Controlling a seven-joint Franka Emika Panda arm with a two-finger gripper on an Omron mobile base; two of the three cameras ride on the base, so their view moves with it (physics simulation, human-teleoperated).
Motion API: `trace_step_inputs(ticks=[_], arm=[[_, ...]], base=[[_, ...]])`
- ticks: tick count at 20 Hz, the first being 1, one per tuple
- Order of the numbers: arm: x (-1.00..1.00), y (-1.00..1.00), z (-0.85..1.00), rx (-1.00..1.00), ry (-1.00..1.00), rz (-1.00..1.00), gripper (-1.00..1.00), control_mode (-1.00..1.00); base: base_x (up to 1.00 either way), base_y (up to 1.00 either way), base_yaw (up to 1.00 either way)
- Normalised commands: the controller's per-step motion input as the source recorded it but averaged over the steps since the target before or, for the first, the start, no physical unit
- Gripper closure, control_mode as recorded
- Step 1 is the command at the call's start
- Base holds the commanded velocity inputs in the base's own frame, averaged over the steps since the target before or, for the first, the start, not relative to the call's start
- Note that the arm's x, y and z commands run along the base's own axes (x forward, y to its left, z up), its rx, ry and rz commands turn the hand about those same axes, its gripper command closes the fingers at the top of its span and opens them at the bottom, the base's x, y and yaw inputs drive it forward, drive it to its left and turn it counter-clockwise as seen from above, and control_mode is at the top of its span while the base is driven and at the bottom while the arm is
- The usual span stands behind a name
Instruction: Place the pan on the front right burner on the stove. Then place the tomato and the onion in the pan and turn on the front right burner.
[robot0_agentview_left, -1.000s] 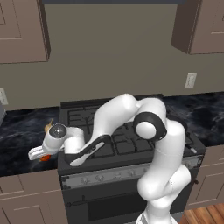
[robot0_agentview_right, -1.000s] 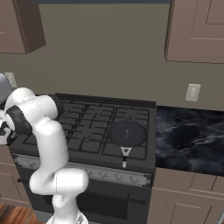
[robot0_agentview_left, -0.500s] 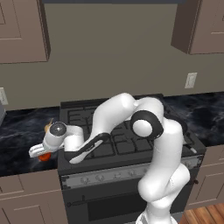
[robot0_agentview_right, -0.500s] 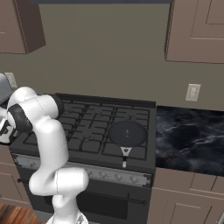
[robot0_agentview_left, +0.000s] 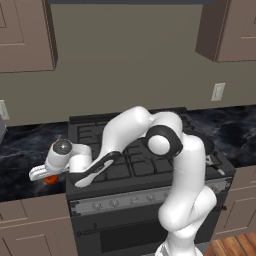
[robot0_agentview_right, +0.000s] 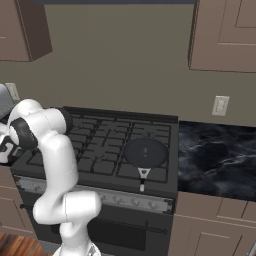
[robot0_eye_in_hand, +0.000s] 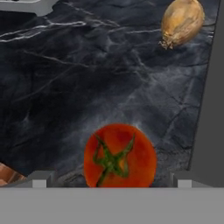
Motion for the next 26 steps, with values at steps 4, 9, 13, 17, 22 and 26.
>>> trace_step_inputs(ticks=[4,9,13,17,22,26], arm=[[0.13,0.01,-0.08,0.0,0.01,0.0,-1.0,-1.0],[0.11,0.0,-0.12,0.0,0.01,0.0,-1.0,-1.0],[0.07,0.0,-0.16,0.0,0.0,0.0,-1.0,-1.0],[0.13,0.03,-0.14,0.0,0.0,0.0,-1.0,-1.0],[0.15,0.08,-0.13,0.0,0.0,0.0,-1.0,-1.0],[0.03,0.06,-0.07,0.0,0.0,0.0,-1.0,-1.0]], base=[[0.0,0.0,0.0],[0.0,0.0,0.0],[0.0,0.0,0.0],[0.0,0.0,0.0],[0.0,0.0,0.0],[0.0,0.0,0.0]])
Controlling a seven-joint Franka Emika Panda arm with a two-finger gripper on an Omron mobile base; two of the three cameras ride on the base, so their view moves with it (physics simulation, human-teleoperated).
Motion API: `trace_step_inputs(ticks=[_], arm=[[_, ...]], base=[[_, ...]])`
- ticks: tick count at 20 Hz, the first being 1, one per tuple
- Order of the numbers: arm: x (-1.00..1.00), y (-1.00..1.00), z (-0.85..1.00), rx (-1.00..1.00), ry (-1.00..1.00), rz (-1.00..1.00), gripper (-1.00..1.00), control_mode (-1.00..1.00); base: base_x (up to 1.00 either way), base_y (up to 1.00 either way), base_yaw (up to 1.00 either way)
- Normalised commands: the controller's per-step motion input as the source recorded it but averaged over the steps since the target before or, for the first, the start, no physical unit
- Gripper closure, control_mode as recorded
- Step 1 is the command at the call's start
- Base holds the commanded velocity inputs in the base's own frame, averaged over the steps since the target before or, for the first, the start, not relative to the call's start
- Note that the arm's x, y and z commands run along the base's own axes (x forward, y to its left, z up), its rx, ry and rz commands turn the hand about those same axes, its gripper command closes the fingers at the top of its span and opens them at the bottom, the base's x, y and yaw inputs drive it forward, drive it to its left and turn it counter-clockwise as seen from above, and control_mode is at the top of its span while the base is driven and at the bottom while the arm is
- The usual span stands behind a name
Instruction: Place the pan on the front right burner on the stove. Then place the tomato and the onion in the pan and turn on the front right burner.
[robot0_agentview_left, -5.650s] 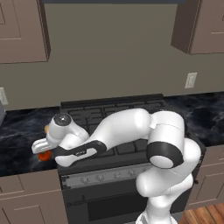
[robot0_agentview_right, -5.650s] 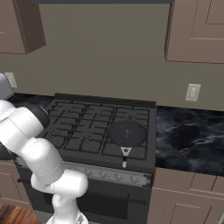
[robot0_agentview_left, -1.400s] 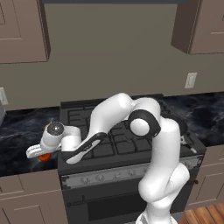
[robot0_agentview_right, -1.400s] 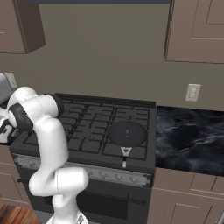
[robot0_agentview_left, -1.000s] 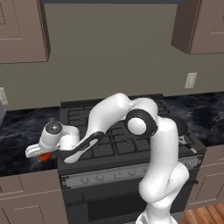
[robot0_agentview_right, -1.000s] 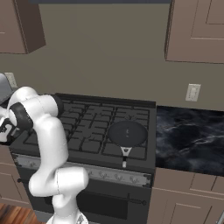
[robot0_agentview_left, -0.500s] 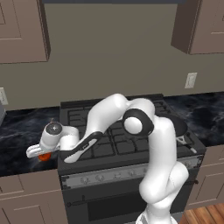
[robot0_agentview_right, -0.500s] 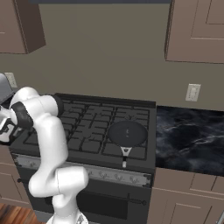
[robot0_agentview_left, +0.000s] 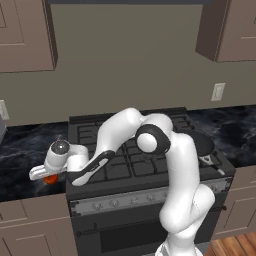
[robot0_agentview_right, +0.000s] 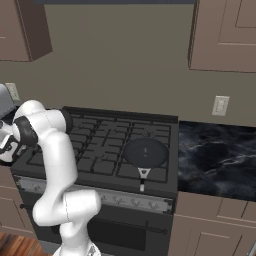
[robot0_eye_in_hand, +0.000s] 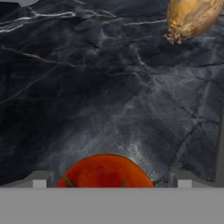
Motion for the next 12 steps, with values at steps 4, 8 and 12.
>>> trace_step_inputs(ticks=[4,8,12], arm=[[0.0,0.02,0.0,0.0,0.03,0.0,-1.0,-1.0],[0.0,0.0,0.0,0.0,0.0,0.0,-1.0,-1.0],[0.0,0.0,0.0,0.0,0.0,0.0,-1.0,-1.0]], base=[[0.0,0.0,0.0],[0.0,0.0,0.0],[0.0,0.0,0.0]])
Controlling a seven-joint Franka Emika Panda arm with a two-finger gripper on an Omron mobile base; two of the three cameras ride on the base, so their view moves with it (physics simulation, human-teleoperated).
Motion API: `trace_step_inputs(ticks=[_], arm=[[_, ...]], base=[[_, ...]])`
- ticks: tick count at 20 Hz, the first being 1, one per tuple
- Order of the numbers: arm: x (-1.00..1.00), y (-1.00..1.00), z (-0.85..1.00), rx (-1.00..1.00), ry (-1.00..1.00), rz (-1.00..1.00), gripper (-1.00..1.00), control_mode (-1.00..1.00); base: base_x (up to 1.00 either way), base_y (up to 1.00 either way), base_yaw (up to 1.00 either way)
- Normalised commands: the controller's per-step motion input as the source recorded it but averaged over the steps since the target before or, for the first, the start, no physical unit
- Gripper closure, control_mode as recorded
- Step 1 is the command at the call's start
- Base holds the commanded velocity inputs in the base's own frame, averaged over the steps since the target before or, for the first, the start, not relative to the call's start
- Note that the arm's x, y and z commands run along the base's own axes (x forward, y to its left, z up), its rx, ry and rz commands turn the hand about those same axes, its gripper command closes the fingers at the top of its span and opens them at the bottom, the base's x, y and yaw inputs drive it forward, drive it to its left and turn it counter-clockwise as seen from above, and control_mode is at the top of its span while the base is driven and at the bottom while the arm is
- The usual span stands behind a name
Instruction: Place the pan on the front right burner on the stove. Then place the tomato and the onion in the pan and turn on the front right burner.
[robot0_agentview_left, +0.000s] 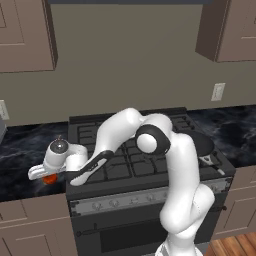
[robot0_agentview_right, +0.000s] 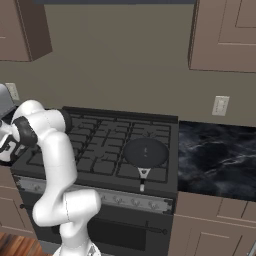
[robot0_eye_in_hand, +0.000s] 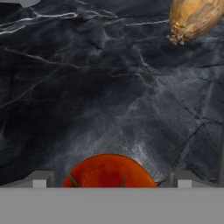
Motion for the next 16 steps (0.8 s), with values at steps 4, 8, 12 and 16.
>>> trace_step_inputs(ticks=[4,8,12,16], arm=[[0.0,0.0,-0.22,0.0,0.0,0.0,-1.0,-1.0],[0.0,0.0,-0.08,0.0,0.0,0.0,-1.0,-1.0],[0.0,0.0,0.0,0.0,0.0,0.0,-1.0,-1.0],[0.0,0.0,0.0,0.0,0.0,0.0,1.0,-1.0]], base=[[0.0,0.0,0.0],[0.0,0.0,0.0],[0.0,0.0,0.0],[0.0,0.0,0.0]])
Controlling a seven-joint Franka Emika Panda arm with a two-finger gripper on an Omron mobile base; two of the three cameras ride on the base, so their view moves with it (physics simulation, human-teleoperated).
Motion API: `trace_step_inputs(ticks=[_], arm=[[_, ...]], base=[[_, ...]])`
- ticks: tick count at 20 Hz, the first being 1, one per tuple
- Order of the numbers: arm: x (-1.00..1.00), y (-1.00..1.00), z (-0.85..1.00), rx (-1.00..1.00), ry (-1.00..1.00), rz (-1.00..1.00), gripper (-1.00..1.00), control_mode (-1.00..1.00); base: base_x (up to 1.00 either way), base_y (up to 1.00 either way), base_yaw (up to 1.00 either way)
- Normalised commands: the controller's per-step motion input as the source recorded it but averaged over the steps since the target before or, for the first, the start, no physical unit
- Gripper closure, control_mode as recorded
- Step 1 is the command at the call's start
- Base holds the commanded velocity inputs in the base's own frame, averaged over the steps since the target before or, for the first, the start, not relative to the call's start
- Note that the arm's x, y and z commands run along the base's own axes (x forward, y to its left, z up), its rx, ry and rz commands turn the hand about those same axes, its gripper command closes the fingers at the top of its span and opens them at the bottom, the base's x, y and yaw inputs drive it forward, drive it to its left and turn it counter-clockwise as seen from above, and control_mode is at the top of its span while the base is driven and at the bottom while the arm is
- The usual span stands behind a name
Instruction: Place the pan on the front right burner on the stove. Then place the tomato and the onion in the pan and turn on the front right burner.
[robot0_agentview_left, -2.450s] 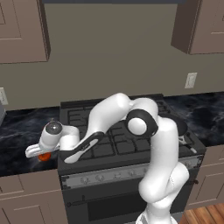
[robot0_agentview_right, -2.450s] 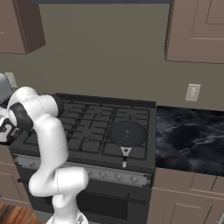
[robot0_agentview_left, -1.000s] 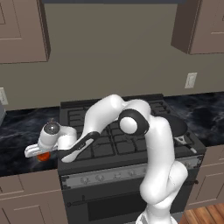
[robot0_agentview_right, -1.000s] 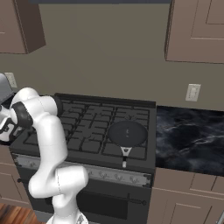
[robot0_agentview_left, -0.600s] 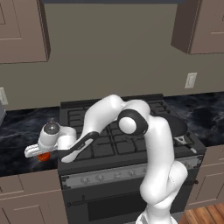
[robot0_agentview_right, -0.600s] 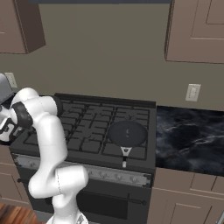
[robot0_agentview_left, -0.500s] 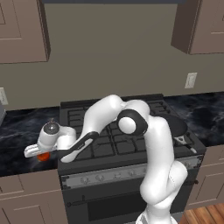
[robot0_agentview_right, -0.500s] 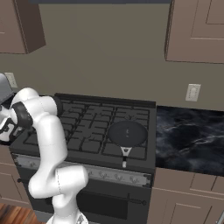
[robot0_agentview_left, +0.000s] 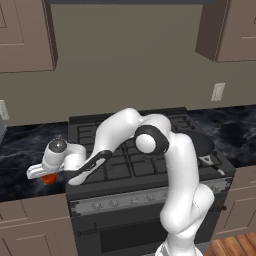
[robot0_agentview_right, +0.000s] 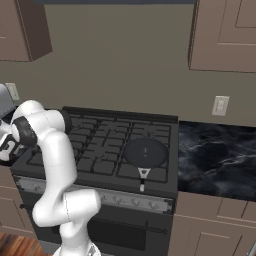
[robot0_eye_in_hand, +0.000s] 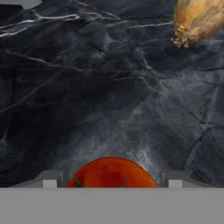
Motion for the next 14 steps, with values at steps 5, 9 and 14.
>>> trace_step_inputs(ticks=[5,9,14], arm=[[0.0,0.0,0.0,0.0,0.0,0.0,1.0,-1.0],[0.0,0.0,0.0,0.0,0.0,0.0,1.0,-1.0],[-0.03,-0.03,0.26,0.0,0.0,-0.01,1.0,-1.0]], base=[[0.0,0.0,0.0],[0.0,0.0,0.0],[0.0,0.0,0.0]])
